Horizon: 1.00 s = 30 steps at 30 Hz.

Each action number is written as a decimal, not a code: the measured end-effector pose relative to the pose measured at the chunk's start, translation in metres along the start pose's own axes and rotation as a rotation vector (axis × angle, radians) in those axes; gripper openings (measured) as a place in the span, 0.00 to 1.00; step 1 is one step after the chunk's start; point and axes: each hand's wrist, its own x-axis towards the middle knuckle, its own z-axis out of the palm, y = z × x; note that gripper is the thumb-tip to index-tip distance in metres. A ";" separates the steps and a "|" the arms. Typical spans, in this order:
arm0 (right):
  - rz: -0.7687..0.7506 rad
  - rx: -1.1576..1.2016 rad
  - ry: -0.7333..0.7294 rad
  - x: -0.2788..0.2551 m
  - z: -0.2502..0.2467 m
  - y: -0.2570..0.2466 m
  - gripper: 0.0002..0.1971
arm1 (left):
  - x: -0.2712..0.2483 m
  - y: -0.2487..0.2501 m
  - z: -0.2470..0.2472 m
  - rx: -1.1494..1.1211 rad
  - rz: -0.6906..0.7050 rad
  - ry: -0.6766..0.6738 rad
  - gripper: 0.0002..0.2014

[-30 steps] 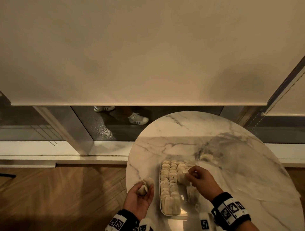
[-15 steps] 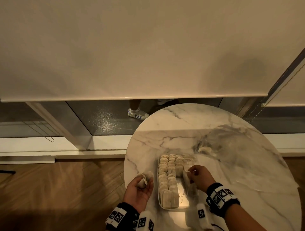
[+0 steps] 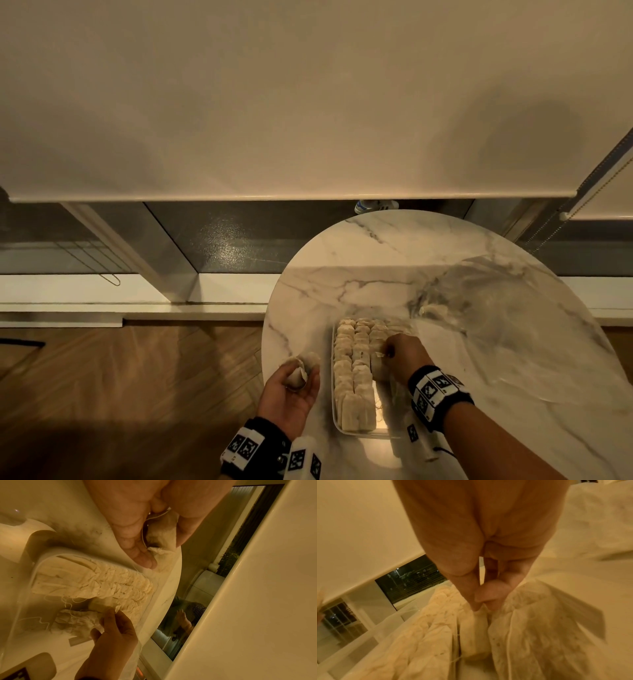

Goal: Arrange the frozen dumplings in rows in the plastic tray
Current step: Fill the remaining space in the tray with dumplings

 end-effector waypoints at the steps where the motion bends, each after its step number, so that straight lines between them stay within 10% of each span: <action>1: -0.006 -0.016 -0.002 0.000 -0.002 -0.003 0.07 | 0.000 0.000 0.000 0.004 0.002 0.002 0.10; 18: -0.057 0.189 0.223 -0.013 -0.009 -0.015 0.05 | -0.015 -0.004 0.009 0.116 0.044 -0.070 0.08; 23: -0.357 0.478 0.031 -0.064 -0.011 -0.045 0.07 | -0.022 -0.014 0.016 0.233 0.038 -0.121 0.10; 30: -0.404 0.358 -0.006 -0.074 -0.016 -0.039 0.07 | -0.028 -0.027 0.023 0.373 0.011 -0.171 0.15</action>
